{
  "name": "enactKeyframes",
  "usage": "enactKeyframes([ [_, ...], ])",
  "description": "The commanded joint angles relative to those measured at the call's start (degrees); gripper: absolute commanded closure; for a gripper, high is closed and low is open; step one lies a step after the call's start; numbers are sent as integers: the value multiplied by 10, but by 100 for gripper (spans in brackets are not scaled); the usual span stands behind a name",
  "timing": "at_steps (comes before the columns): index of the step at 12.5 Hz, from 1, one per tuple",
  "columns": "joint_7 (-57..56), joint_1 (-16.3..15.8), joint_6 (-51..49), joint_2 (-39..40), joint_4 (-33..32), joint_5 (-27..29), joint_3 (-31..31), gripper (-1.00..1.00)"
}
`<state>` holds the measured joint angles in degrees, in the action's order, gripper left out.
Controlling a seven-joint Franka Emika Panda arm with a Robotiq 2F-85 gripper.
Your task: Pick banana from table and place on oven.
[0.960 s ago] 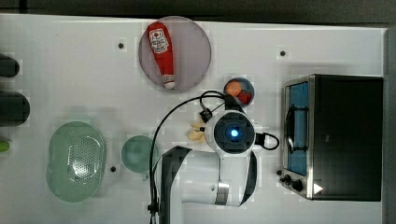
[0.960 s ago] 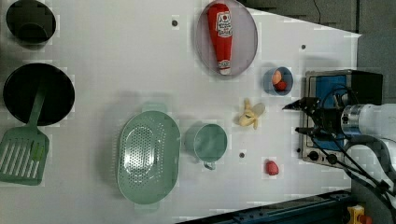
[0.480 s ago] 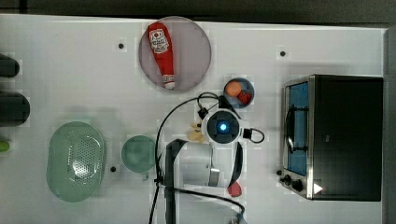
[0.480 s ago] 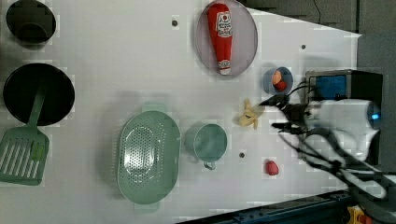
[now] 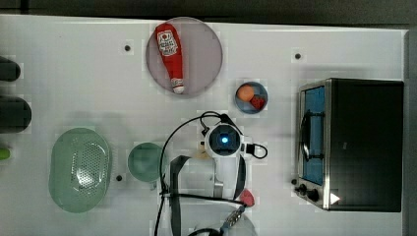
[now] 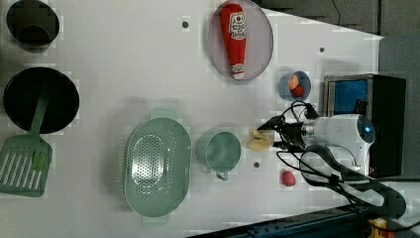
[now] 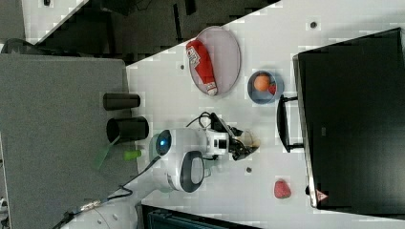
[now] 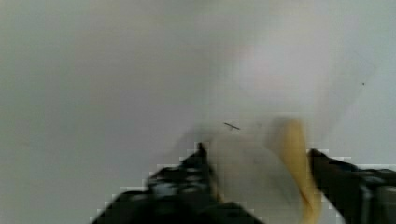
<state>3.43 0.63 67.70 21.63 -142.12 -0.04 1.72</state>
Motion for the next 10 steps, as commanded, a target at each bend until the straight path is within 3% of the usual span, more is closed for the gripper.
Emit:
enactKeyframes([
  [1, 19, -1, 3, -25, 15, 4, 9, 28],
  [3, 19, -1, 3, -26, 15, 4, 9, 64],
  [7, 19, -1, -1, -75, 17, 4, 3, 64],
  [10, 19, -1, -67, -179, 23, 4, 0, 64],
])
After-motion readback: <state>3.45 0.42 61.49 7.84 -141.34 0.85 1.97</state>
